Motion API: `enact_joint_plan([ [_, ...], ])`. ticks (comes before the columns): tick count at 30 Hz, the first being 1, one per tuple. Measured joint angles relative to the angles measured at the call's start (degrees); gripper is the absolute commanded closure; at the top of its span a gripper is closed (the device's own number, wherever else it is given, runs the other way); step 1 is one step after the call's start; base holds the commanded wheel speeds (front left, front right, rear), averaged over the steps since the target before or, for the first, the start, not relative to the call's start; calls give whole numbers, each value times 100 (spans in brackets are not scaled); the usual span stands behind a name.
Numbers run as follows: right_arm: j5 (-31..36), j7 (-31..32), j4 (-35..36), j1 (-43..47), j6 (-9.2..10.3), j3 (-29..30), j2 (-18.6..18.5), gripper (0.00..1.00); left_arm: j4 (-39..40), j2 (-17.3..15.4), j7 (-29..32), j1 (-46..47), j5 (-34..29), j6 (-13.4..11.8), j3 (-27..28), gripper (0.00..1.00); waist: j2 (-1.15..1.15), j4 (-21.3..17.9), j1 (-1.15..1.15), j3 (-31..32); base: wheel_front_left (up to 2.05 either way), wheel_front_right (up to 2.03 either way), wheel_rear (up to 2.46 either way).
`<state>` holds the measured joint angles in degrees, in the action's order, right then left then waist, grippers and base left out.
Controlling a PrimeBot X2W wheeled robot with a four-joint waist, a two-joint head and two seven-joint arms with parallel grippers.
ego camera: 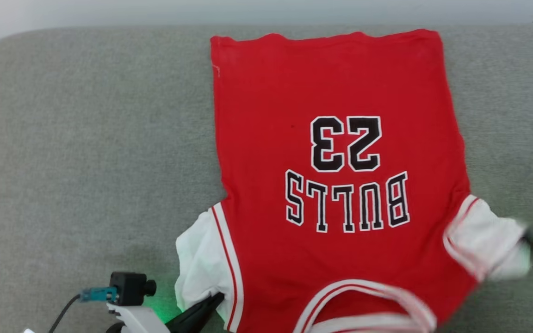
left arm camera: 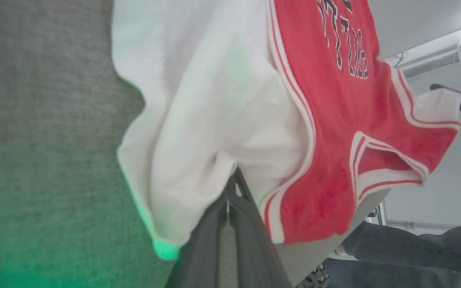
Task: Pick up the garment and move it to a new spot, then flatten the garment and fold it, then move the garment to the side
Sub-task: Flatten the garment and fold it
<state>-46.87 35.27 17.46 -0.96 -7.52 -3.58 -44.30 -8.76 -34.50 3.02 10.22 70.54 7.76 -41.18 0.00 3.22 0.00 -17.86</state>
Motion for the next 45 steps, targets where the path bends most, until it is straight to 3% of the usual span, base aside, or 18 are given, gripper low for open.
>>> enact_joint_plan([
  [4,-257,602,-447,-1249,0,435,-33,0,196,16,85,151,-96,-18,-73,100,0,109,0,-145,0,0,0],
  [7,-25,1012,-1066,-2460,0,472,23,0,321,110,134,422,-183,-20,-119,100,0,219,0,-329,0,0,0],
  [17,1414,1935,-3259,-5786,0,-379,357,0,617,421,154,1193,-336,-21,-636,100,0,888,0,-994,0,0,0],
  [25,1997,2900,-4697,-6911,0,-1058,430,0,716,521,-100,1655,-235,15,-1099,100,0,1440,0,-1535,0,0,0],
  [33,2158,3140,-5217,-7370,3,-1149,487,0,747,525,-407,2021,-41,63,-1477,100,0,1812,0,-1956,0,0,0],
  [34,2158,3133,-5213,-7396,5,-1168,468,52,744,522,-427,2058,-11,68,-1514,100,0,1839,0,-1985,0,0,0],
  [35,2138,3111,-5202,-7422,7,-1202,447,82,737,516,-466,2098,18,78,-1555,100,0,1862,0,-2007,0,0,0],
  [36,2087,3051,-5196,-7442,7,-1232,426,100,725,511,-492,2130,41,82,-1591,100,0,1876,0,-2023,0,0,0],
  [45,1552,2387,-5234,-7132,5,-1508,450,100,430,467,-859,2248,301,86,-1785,100,0,1754,0,-1781,0,0,0],
])
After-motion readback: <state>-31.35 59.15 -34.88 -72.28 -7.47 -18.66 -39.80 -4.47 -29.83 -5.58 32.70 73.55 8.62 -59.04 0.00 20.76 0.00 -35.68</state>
